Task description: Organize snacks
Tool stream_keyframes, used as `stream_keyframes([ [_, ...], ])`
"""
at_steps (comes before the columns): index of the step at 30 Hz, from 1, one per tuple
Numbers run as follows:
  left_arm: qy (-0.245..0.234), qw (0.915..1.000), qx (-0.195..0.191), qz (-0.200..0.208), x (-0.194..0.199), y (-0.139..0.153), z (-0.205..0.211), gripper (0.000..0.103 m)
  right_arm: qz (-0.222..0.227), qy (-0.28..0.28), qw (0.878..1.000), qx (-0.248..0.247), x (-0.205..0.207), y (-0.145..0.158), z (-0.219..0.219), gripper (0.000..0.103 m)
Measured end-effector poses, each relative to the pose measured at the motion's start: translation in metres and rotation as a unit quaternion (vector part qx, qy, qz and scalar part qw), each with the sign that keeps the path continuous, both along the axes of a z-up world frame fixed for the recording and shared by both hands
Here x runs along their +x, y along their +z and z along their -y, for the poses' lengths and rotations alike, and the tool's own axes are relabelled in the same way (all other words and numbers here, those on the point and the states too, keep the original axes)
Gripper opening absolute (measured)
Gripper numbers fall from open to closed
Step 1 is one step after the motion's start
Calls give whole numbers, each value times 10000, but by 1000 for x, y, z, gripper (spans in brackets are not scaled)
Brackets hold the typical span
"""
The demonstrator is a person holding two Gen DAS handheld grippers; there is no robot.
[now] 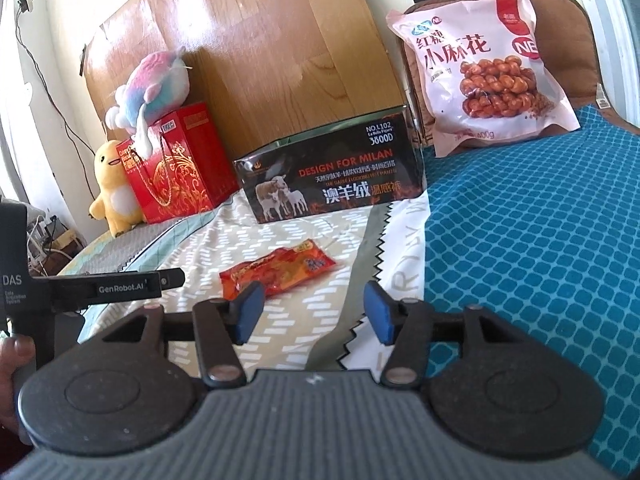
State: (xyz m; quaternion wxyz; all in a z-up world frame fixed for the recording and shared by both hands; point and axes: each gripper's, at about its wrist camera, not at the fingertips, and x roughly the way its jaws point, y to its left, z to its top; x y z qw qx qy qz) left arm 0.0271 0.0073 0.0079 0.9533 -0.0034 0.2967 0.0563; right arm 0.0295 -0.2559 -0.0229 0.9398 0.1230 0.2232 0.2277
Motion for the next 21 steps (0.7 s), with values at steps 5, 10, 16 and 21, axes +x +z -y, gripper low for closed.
stream_keyframes([
  [5, -7, 10000, -8, -4, 0, 0, 1, 77, -13, 13, 10000, 4, 1, 0, 0, 59],
  [10, -59, 10000, -25, 6, 1, 0, 0, 77, 34, -14, 10000, 72, -2, 0, 3, 60],
  [16, -149, 9998, -22, 100, -2, 1, 1, 78, 48, -24, 10000, 53, -2, 1, 3, 66],
  [21, -216, 9996, -79, 133, -3, 2, 1, 79, 14, 0, 10000, 19, -1, 1, 2, 66],
])
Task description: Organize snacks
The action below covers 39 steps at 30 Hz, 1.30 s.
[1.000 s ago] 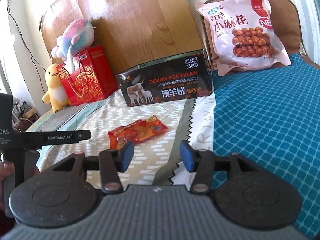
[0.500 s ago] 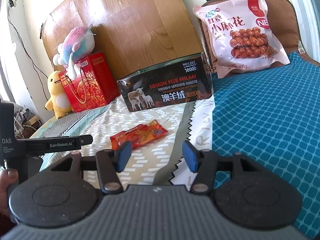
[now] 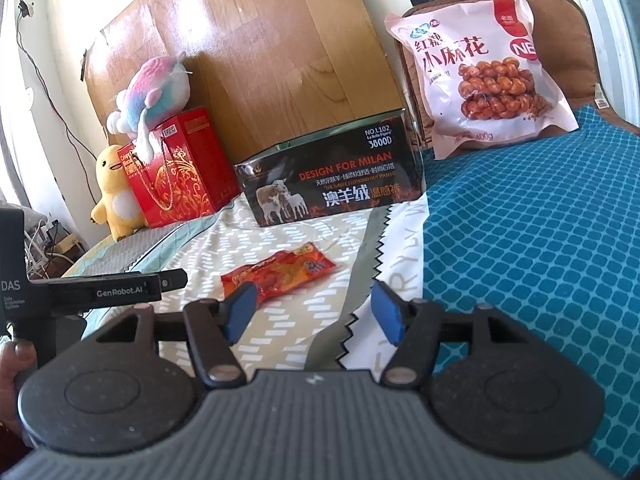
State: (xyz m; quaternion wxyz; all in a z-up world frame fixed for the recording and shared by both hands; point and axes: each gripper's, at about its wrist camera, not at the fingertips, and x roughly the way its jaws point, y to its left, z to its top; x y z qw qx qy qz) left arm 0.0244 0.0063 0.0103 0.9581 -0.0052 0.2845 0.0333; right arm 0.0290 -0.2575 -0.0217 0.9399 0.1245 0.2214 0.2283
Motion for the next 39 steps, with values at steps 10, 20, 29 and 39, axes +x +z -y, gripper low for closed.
stream_keyframes([
  [10, -68, 9998, -170, 50, -2, 1, -3, 85, -29, 132, 9999, -70, 2, 0, -3, 69],
  [20, -110, 9995, -279, 29, 0, 1, -5, 86, -32, 208, 9997, -100, 2, 0, -4, 71],
  [29, -95, 9994, -317, 42, -1, 1, -6, 87, -66, 316, 9994, -108, 4, -1, -6, 72],
  [39, -128, 9992, -388, 44, -1, 2, -8, 88, -78, 317, 9994, -130, 5, -1, -7, 73],
])
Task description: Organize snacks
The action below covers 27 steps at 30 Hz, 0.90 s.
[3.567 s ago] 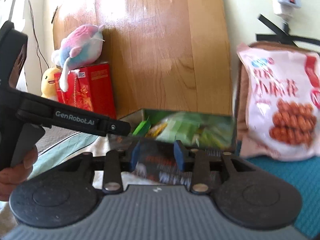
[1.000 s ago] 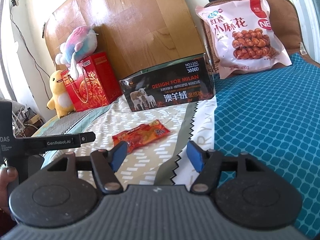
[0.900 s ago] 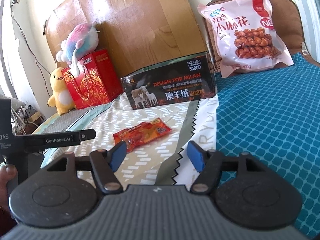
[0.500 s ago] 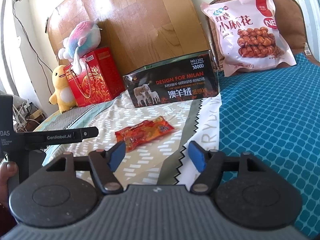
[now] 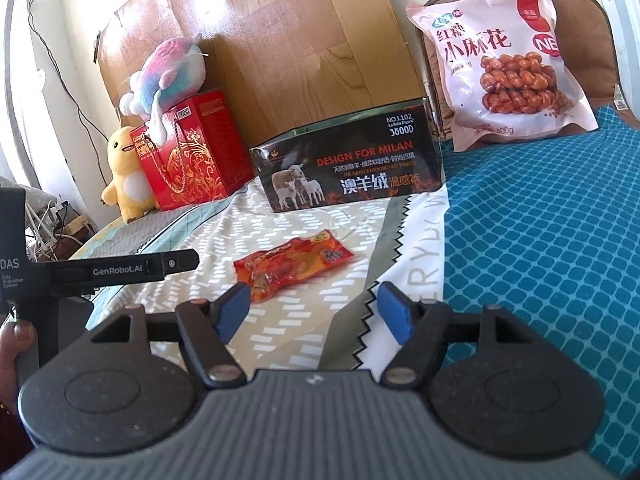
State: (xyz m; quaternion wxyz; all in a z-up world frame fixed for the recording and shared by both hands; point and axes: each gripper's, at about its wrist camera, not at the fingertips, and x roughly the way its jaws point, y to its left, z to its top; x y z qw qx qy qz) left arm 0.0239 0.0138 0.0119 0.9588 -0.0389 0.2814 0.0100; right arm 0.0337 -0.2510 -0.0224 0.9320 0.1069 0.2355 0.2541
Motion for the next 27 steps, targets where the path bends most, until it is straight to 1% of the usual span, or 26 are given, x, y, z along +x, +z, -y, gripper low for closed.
stream_keyframes([
  [9, 14, 10000, -25, -23, 1, 0, 0, 88, -20, 39, 10000, -5, 1, 0, 0, 73],
  [16, 36, 10000, -24, 6, 0, 0, 0, 89, 16, -23, 10000, -22, -1, 1, 0, 76],
  [27, 41, 10000, -24, 17, -1, 1, 0, 89, 9, -15, 10000, -43, 0, 0, 0, 77],
])
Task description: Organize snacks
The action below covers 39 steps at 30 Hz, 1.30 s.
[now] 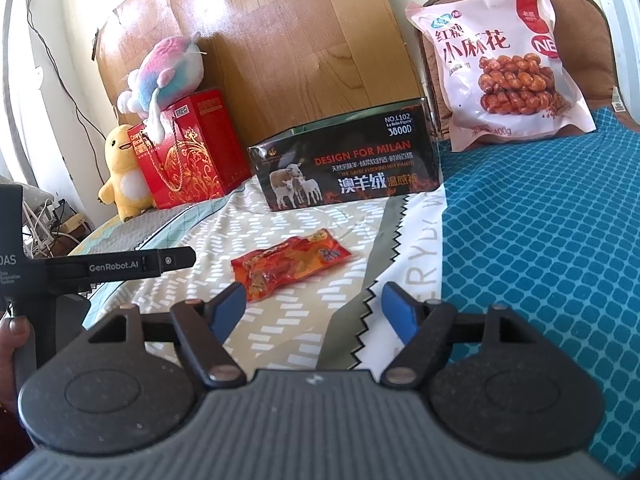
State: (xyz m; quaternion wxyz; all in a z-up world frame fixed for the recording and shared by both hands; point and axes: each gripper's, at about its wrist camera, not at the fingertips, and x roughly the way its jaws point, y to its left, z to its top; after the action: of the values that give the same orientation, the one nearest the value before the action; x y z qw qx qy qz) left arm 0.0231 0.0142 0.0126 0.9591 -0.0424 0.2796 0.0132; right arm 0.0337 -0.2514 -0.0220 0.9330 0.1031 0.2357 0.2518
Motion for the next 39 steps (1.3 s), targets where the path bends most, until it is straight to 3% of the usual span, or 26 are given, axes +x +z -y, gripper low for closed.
stream_keyframes([
  [30, -88, 9998, -153, 77, -4, 3, -6, 89, 59, -101, 9999, -13, -9, 0, 2, 78],
  [35, -320, 9970, -699, -6, -11, 4, -19, 89, 226, 829, 9963, -83, -32, 8, -3, 79],
  [39, -641, 9917, -1118, 19, -32, 11, -28, 89, 710, 1812, 9786, -666, -59, 16, -25, 87],
])
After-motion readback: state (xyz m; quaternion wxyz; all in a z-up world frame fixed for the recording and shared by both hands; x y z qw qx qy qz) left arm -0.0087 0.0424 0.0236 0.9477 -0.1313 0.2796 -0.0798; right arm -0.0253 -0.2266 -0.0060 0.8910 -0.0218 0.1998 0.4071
